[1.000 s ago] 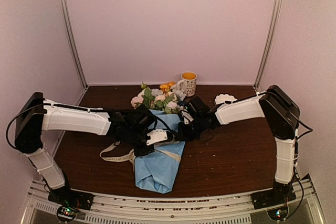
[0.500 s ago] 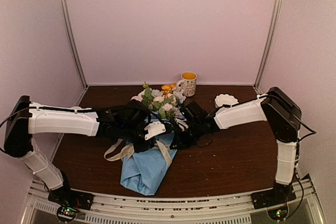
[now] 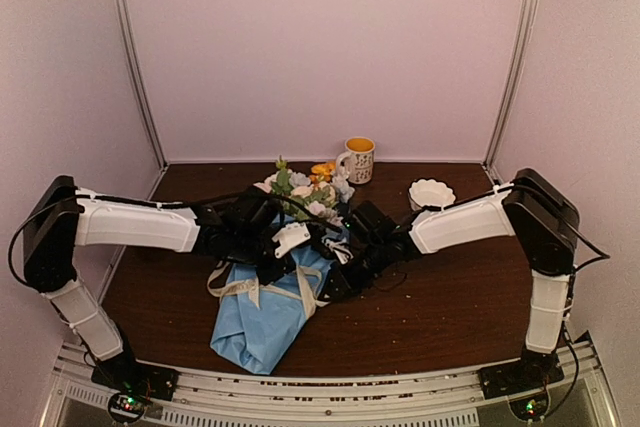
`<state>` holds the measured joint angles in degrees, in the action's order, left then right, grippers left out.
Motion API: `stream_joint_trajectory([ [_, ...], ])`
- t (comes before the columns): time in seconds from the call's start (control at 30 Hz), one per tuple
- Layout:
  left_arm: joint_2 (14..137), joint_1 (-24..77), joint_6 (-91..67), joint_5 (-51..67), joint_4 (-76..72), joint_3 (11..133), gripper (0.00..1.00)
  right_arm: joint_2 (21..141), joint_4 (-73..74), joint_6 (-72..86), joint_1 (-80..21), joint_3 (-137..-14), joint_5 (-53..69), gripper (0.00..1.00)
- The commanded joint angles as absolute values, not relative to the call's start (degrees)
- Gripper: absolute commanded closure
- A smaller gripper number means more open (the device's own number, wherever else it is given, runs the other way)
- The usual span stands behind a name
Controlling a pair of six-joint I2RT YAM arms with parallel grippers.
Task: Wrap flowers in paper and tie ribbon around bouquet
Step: Cross the ribbon over the folded bouquet.
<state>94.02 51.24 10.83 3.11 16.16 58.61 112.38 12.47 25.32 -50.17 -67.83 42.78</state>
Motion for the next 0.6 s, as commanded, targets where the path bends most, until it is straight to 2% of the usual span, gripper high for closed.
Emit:
stream_joint_trajectory([
  [0.0,97.7,48.2,7.9,7.1,13.7,60.0,1.00,108.6,10.9,27.0,-48.4,-65.9,44.3,0.92],
  [0.17,100.7,46.9,6.9,10.5,13.3,60.1,1.00,102.5,7.7,29.9,-45.6,-60.2,41.7,0.74],
  [0.23,101.6,46.6,6.5,11.5,12.8,60.0,1.00,101.1,7.0,30.1,-45.7,-59.4,41.4,0.70],
  [0.33,102.3,46.0,6.0,13.2,12.1,59.6,1.00,98.6,3.1,31.6,-45.9,-57.5,40.5,0.69],
  [0.43,103.0,44.5,5.4,16.1,11.4,58.9,1.00,94.2,-7.2,32.2,-48.2,-54.1,39.0,0.72],
  [0.57,103.9,42.9,4.9,18.9,11.3,58.9,1.00,91.2,-12.2,23.1,-55.2,-53.8,29.0,0.71],
])
